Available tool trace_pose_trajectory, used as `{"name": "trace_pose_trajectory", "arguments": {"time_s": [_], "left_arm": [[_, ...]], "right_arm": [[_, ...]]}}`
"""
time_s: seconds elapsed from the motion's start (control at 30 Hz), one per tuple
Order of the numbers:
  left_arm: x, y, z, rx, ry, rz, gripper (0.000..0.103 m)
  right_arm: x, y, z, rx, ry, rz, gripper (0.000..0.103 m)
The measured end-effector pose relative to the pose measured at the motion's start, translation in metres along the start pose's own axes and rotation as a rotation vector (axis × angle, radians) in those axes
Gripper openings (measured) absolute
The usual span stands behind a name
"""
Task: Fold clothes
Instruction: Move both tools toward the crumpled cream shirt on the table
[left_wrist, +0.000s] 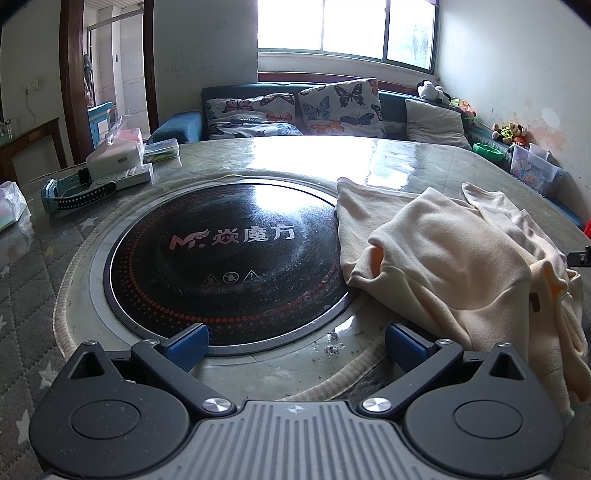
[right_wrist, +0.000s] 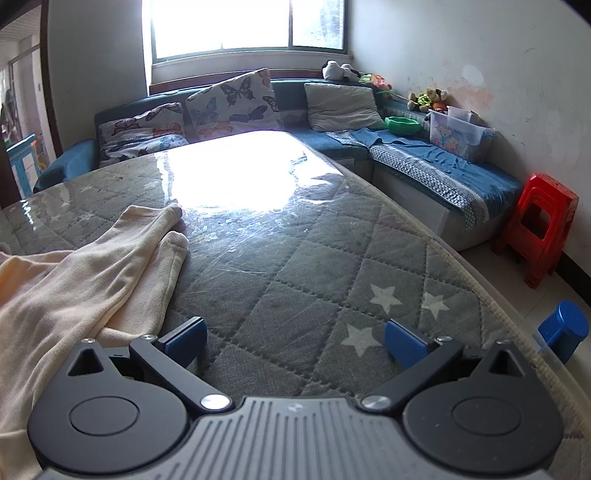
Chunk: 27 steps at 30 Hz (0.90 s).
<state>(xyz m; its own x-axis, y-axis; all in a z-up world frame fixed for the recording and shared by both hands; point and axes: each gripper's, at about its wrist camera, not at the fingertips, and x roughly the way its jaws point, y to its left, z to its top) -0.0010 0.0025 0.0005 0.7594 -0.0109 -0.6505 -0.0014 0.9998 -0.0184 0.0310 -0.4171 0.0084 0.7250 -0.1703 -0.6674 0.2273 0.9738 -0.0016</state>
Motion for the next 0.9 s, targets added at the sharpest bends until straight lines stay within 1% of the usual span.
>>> {"name": "trace_pose_trajectory", "arguments": {"time_s": [0.23,0.43,0.57,0.73,0.9], "left_arm": [[-0.002,0.005,-0.001,0.0,0.007,0.021,0.103],[-0.005,0.009,-0.001,0.0,0.015,0.038,0.103],[-0.012,0.007,-0.004,-0.002,0.03,0.044,0.103],[-0.021,0.004,-0.009,0.0,0.049,0.052,0.103],[-0.032,0.001,-0.013,-0.001,0.052,0.052,0.103]], "right_arm": [[-0.019,0.008,-0.006,-0.044,-0.034,0.021,0.103],[-0.046,0.02,-0.013,-0.074,-0.063,0.046,0.103],[-0.064,0.03,-0.02,-0.12,-0.081,0.081,0.103],[-0.083,0.041,-0.028,-0.158,-0.076,0.13,0.103],[-0.092,0.048,-0.036,-0.175,-0.052,0.174,0.103]]}}
